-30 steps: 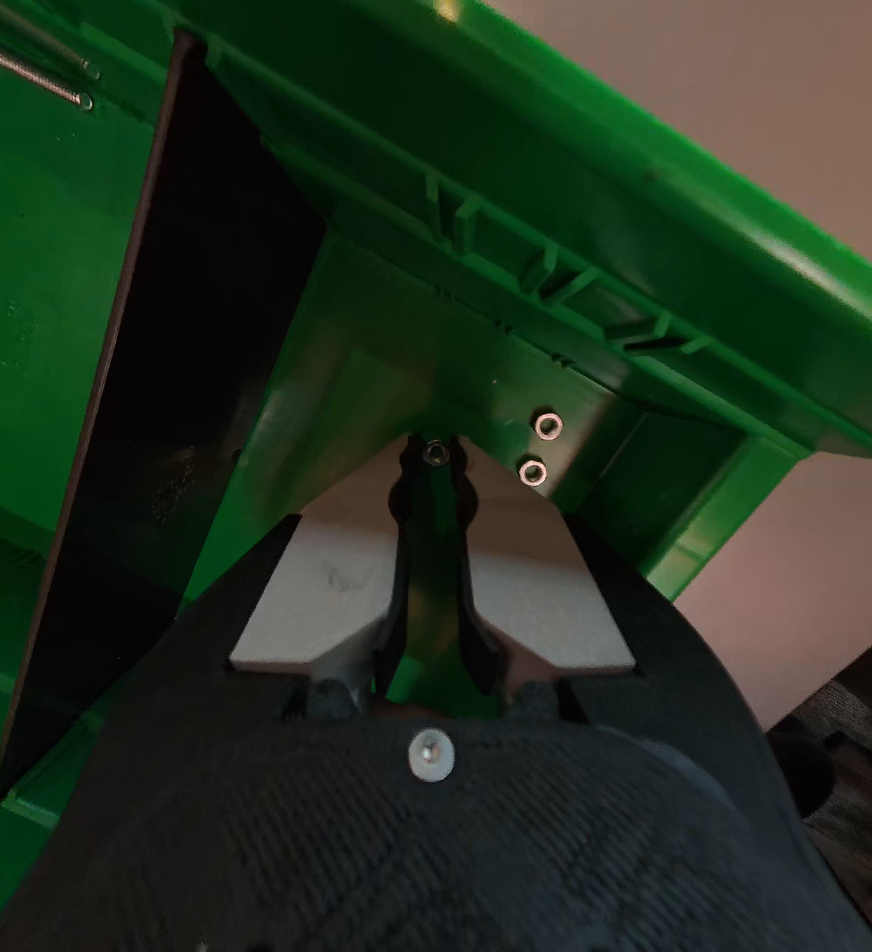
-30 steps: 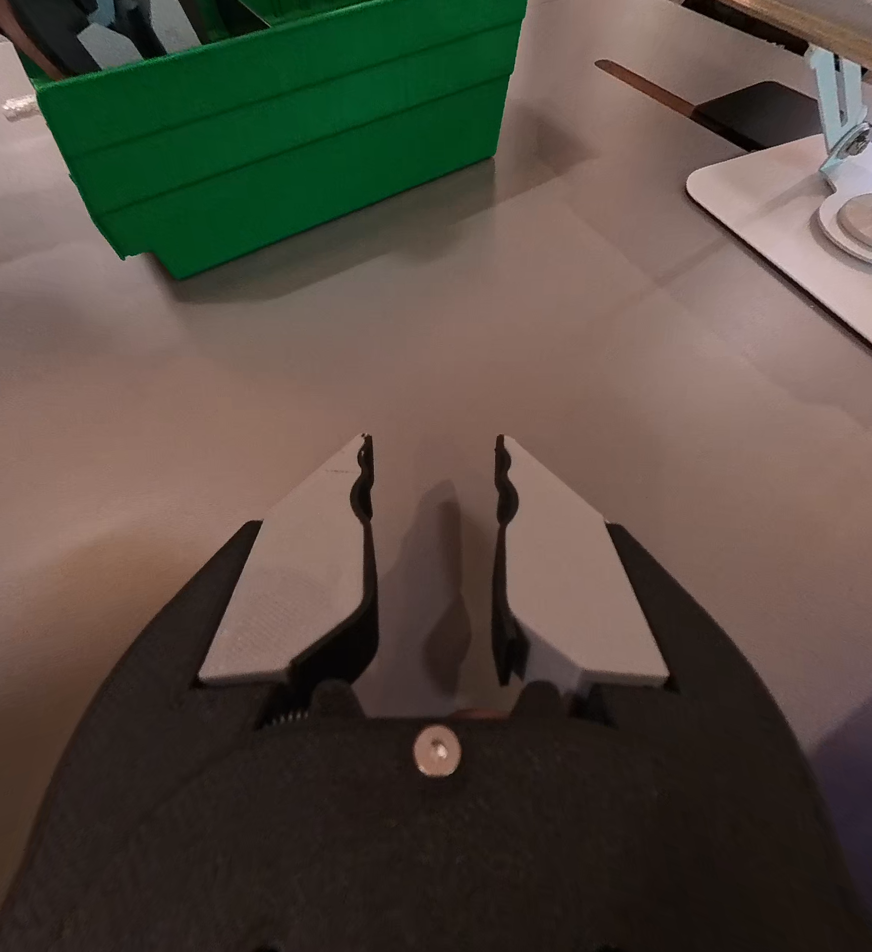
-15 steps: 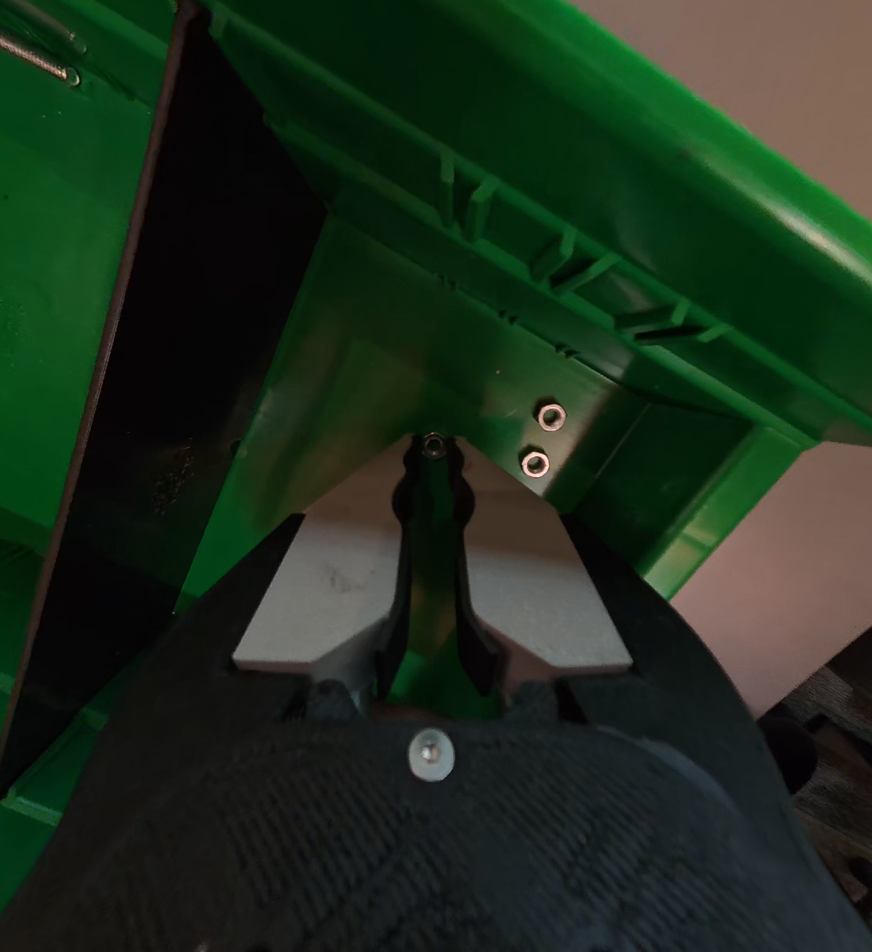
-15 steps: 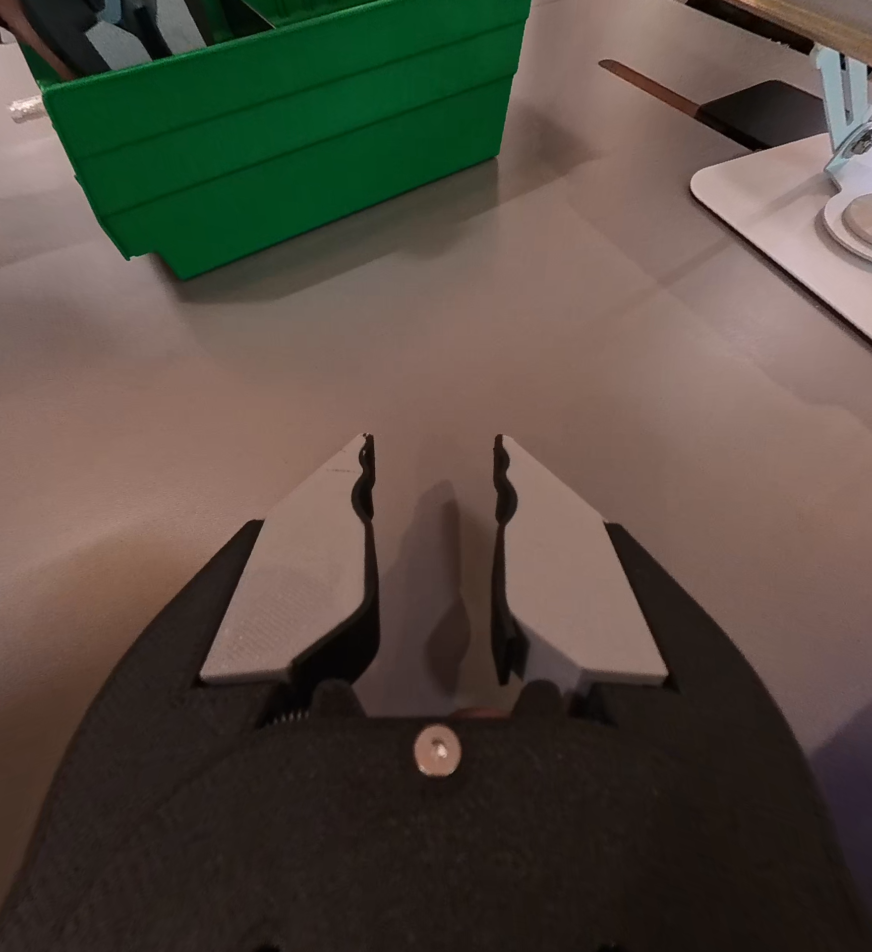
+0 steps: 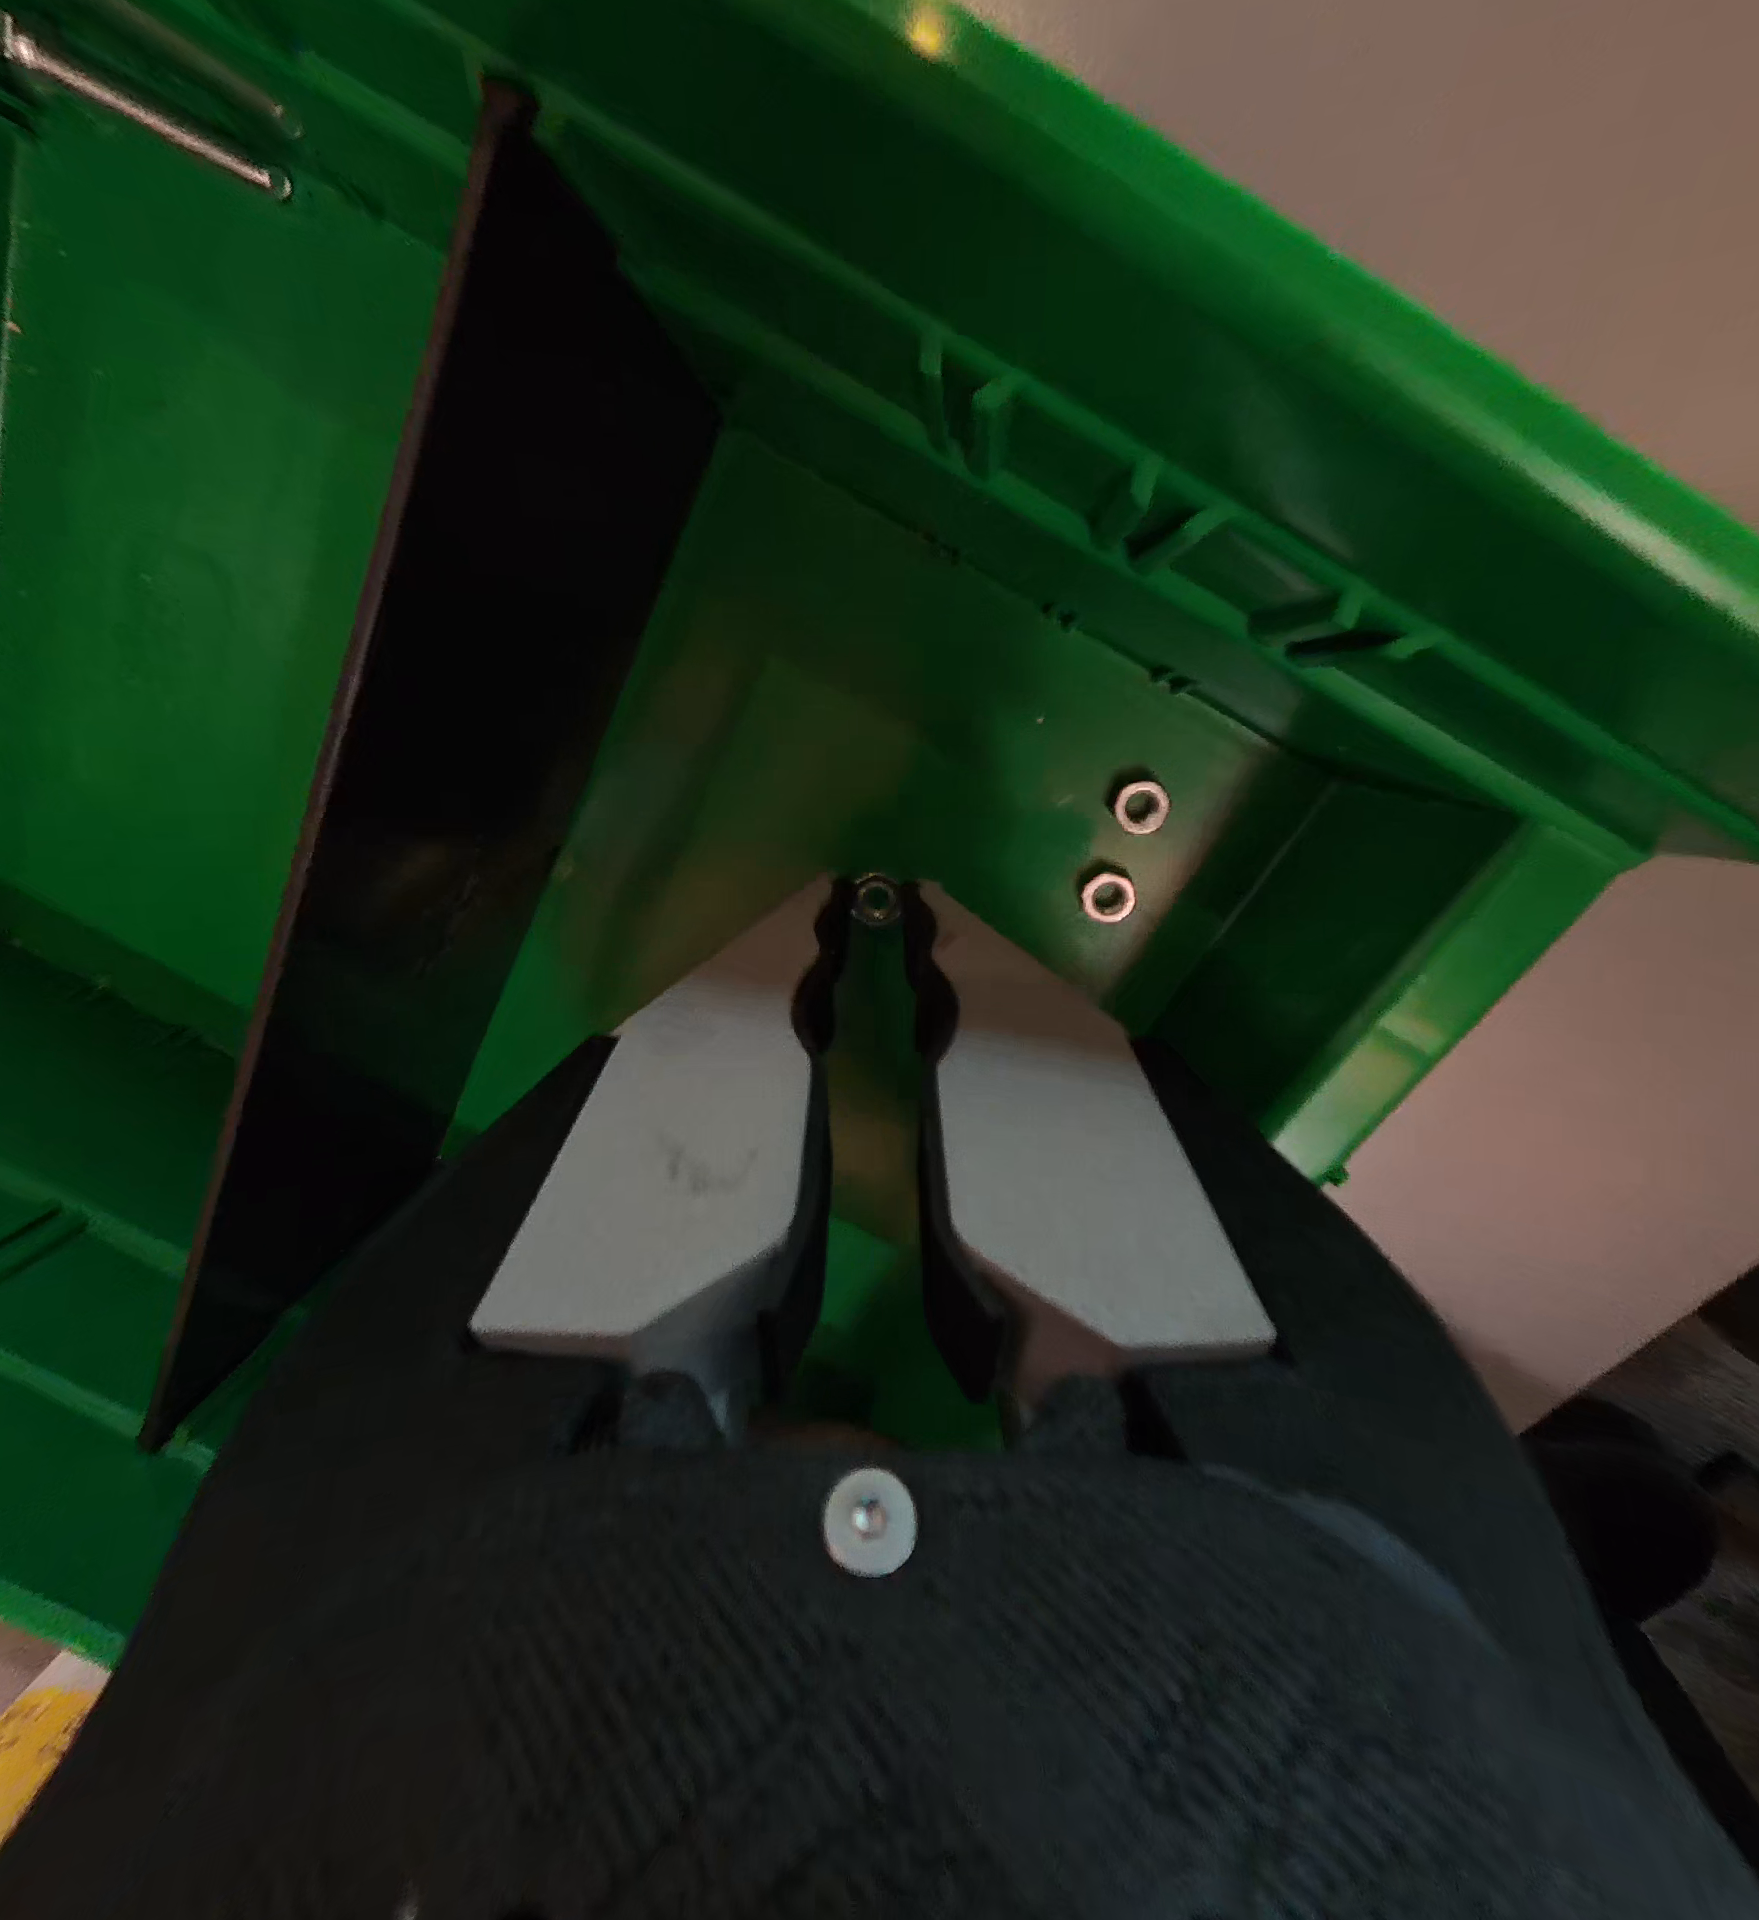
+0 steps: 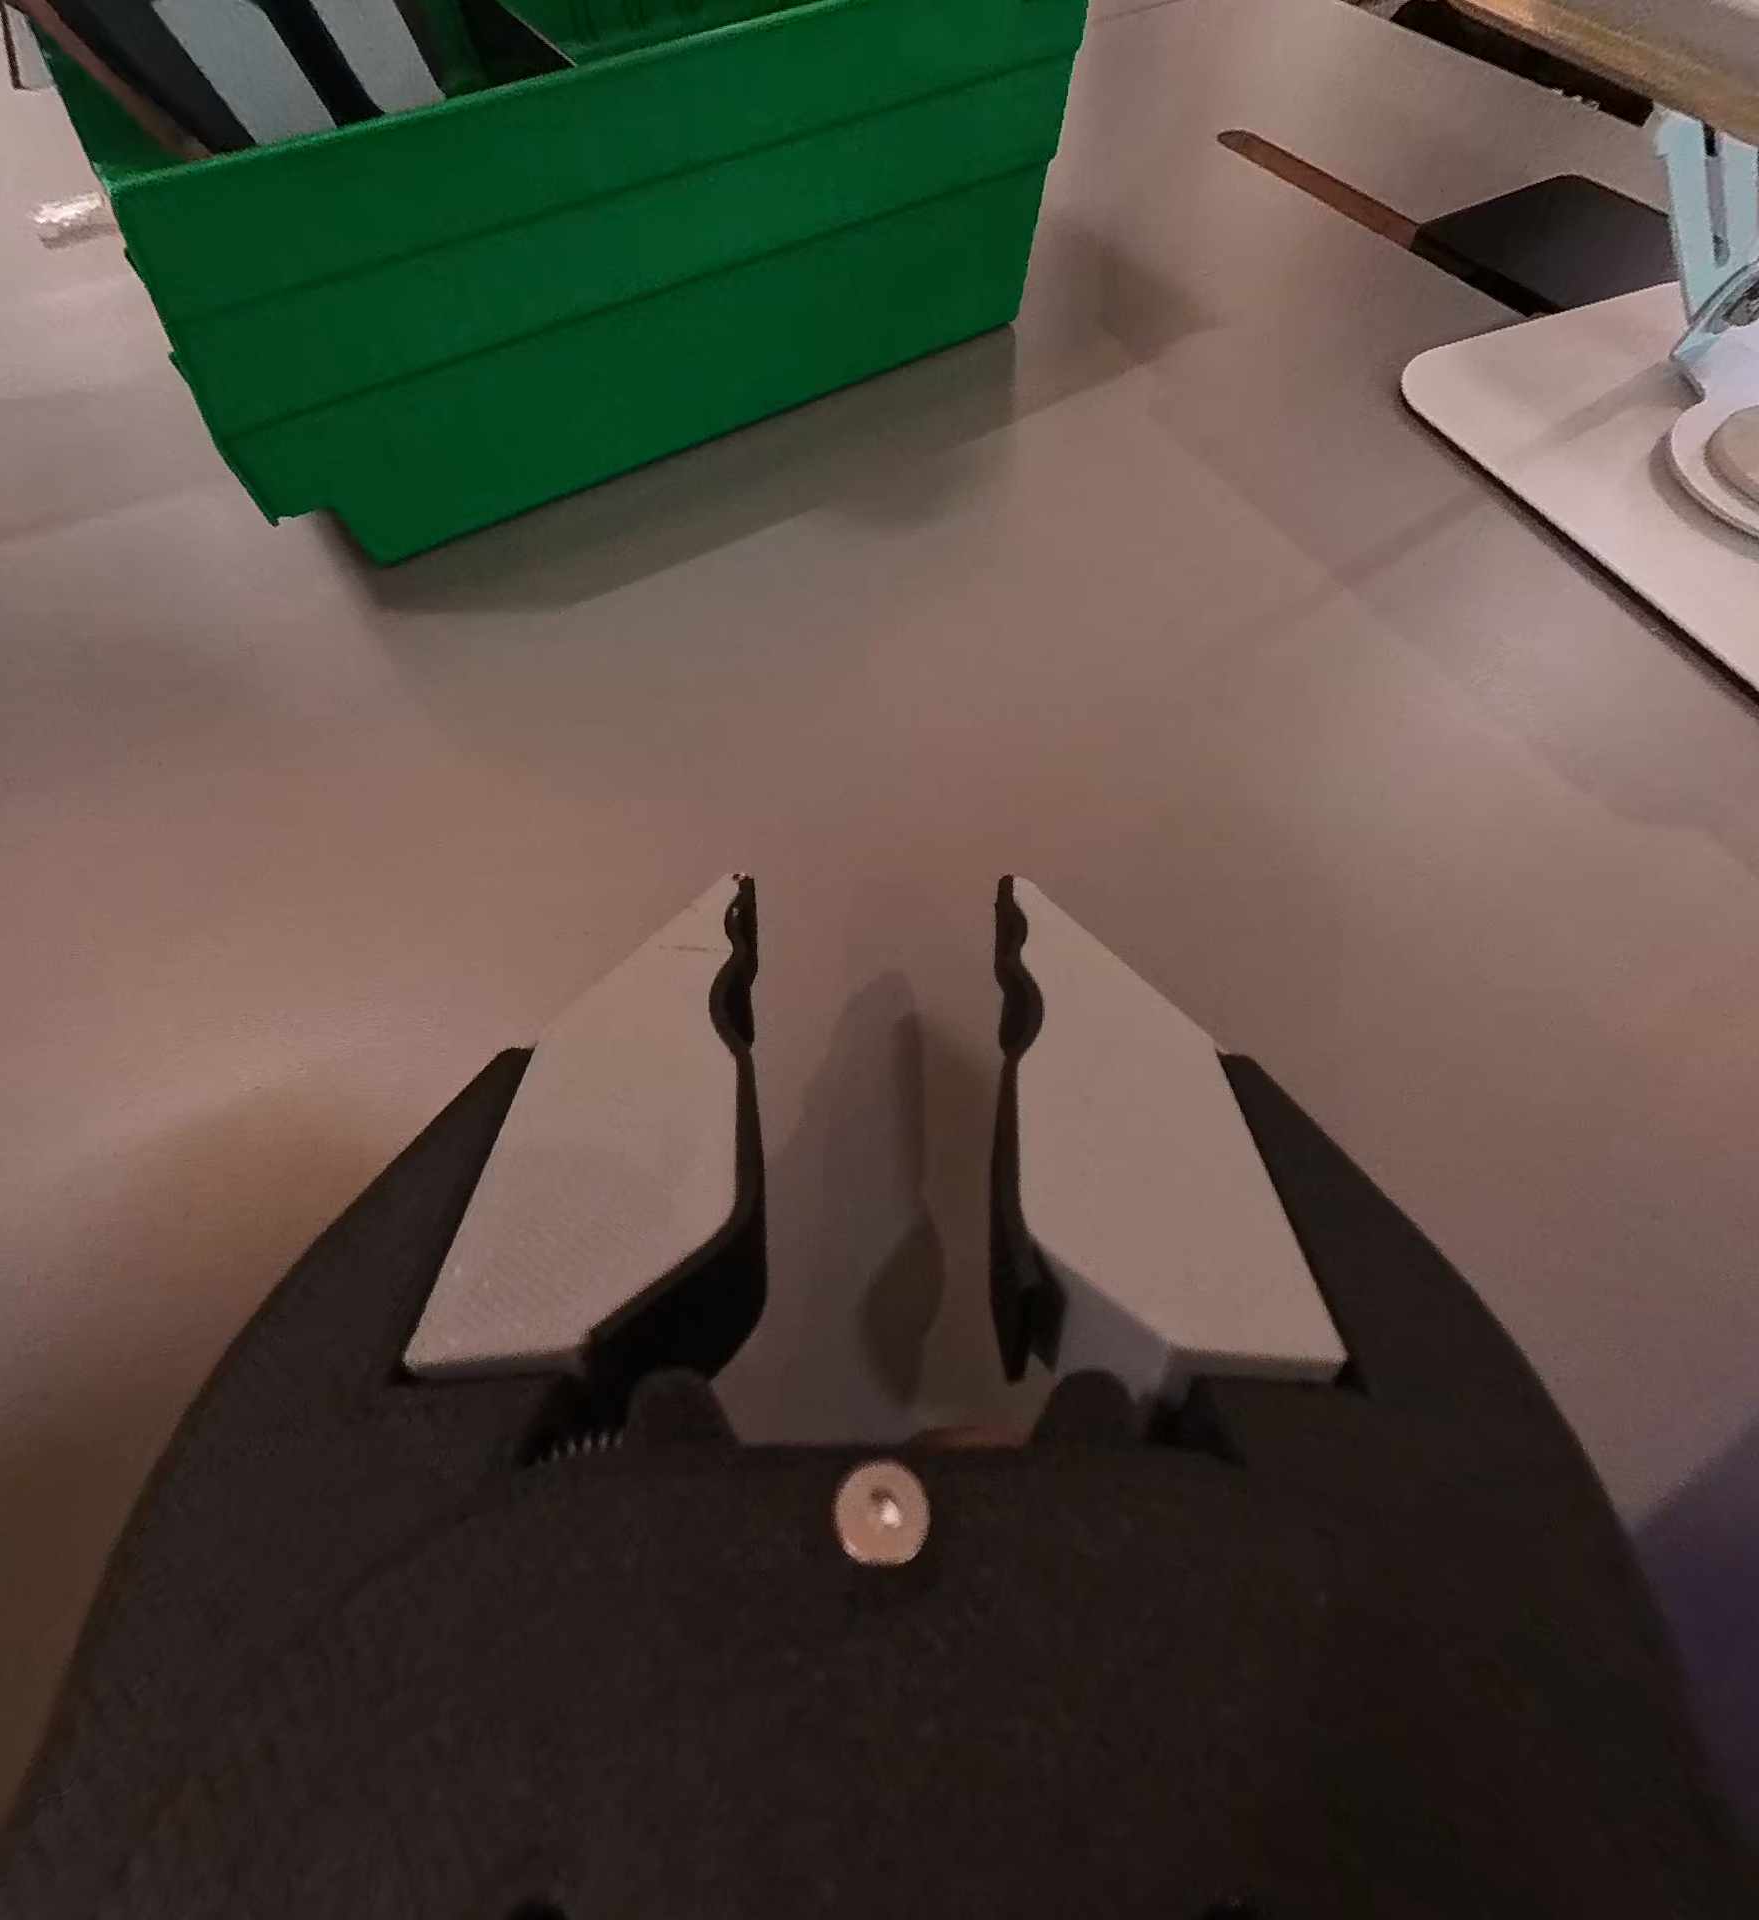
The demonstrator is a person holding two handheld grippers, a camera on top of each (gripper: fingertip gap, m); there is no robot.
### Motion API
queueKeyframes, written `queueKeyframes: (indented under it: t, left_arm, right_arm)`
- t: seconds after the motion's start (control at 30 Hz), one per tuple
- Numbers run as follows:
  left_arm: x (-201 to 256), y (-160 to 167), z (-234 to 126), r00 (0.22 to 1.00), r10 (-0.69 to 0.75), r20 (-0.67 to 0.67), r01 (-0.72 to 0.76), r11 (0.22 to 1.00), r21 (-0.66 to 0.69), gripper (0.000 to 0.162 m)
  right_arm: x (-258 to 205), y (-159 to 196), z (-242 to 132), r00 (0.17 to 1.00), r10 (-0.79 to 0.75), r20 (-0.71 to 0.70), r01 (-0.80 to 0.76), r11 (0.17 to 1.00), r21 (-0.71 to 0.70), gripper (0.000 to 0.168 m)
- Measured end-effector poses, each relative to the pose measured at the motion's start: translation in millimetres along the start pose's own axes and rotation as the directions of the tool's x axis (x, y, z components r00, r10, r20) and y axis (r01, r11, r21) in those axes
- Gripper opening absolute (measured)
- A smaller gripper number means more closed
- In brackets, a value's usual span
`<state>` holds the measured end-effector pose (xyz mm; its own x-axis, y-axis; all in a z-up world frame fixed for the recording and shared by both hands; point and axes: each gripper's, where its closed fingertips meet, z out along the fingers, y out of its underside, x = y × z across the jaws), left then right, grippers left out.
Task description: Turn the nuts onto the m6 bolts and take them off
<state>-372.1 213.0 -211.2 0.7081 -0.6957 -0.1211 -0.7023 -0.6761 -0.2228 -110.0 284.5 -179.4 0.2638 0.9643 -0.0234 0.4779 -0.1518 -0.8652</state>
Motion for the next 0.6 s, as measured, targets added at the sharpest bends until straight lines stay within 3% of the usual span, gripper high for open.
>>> queueKeyframes:
  t: [0.2, 0.37, 0.5, 0.6]
  left_arm:
    - [-2.9, 7.1, -1.3, 1.000, 0.006, 0.028, -0.005, 1.000, -0.019, 0.009]
    - [-21.7, -3.3, -55.2, 0.996, -0.029, 0.088, 0.022, 0.996, 0.083, 0.008]
    - [-7.9, -48.7, -121.1, 0.995, 0.007, 0.100, -0.035, 0.957, 0.289, 0.008]
    - [29.5, -92.8, -138.1, 0.991, 0.112, 0.069, -0.130, 0.916, 0.379, 0.008]
  right_arm:
    - [-0.5, 0.6, 0.5, 1.000, 0.000, 0.002, 0.000, 1.000, -0.002, 0.043]
    - [-0.1, 0.3, 0.3, 1.000, 0.001, 0.003, -0.001, 1.000, -0.002, 0.043]
    - [-0.6, -3.6, -2.5, 1.000, -0.005, 0.000, 0.005, 1.000, 0.012, 0.043]
    - [1.2, -6.2, -5.8, 1.000, -0.008, -0.010, 0.009, 1.000, 0.023, 0.043]
